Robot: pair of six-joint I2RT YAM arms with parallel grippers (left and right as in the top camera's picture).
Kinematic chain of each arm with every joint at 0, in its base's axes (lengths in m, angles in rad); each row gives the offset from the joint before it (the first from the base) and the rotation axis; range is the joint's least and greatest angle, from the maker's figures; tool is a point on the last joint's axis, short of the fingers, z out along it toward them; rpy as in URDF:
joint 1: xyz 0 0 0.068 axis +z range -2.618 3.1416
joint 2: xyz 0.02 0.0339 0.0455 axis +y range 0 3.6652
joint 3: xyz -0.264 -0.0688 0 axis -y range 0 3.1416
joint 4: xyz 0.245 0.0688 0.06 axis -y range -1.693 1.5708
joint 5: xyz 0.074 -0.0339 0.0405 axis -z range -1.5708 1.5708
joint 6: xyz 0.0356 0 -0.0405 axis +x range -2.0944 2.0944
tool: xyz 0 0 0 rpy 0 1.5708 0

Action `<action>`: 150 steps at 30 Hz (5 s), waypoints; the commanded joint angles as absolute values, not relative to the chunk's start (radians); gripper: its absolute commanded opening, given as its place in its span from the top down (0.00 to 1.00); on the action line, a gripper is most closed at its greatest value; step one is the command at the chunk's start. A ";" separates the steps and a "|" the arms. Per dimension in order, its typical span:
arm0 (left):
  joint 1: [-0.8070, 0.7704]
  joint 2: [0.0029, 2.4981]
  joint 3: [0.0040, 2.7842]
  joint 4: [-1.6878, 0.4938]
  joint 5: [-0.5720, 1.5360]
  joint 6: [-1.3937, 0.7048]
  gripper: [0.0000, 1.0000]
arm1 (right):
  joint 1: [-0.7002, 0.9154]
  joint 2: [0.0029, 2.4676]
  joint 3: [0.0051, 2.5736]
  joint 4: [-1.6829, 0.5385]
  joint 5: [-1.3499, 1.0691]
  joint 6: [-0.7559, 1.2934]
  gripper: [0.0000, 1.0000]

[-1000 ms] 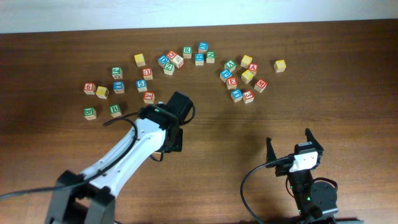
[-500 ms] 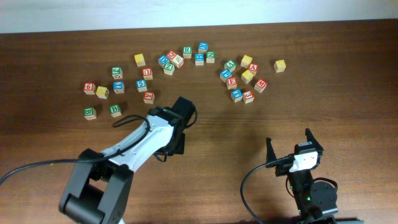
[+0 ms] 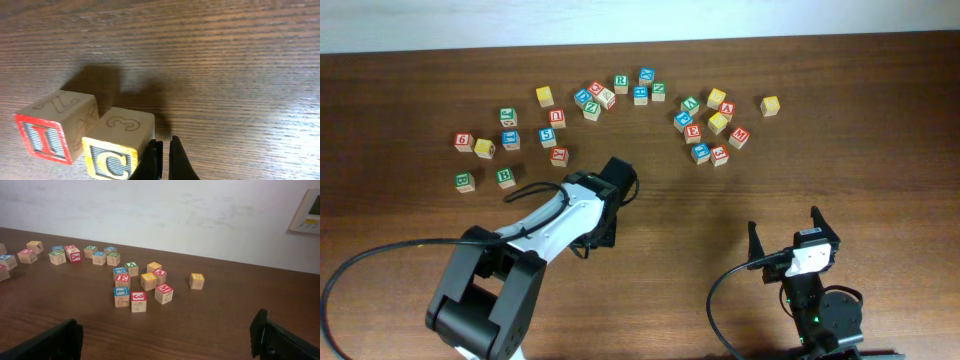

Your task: Spell out ICRA

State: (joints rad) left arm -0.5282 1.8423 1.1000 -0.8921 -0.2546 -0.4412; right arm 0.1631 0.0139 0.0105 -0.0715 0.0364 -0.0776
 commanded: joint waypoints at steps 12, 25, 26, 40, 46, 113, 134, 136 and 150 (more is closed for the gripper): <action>-0.529 1.855 1.092 -0.882 -0.327 -0.432 1.00 | 0.156 0.006 0.006 -0.079 0.037 -0.066 0.02; -0.529 1.855 1.092 -0.883 -0.330 -0.432 1.00 | 0.156 0.006 0.006 -0.079 0.037 -0.066 0.02; -0.529 1.855 1.092 -0.883 -0.330 -0.432 1.00 | 0.156 0.006 0.006 -0.079 0.037 -0.066 0.02; -0.529 1.855 1.092 -0.883 -0.331 -0.427 1.00 | 0.156 0.006 0.006 -0.079 0.037 -0.066 0.02; -0.529 1.855 1.092 -0.883 -0.330 -0.417 1.00 | 0.156 0.006 0.006 -0.079 0.037 -0.066 0.02; -0.266 1.478 0.782 -0.777 0.114 -0.223 1.00 | 0.156 0.006 0.006 -0.079 0.037 -0.066 0.02; -0.266 1.478 0.766 -0.767 0.078 -0.223 1.00 | 0.156 0.006 0.006 -0.079 0.037 -0.066 0.02; -0.266 1.478 0.766 -0.765 0.078 -0.223 1.00 | 0.156 0.006 0.006 -0.079 0.037 -0.066 0.02; -0.266 1.478 0.735 -0.733 0.065 -0.223 1.00 | 0.156 0.006 0.006 -0.079 0.037 -0.066 0.02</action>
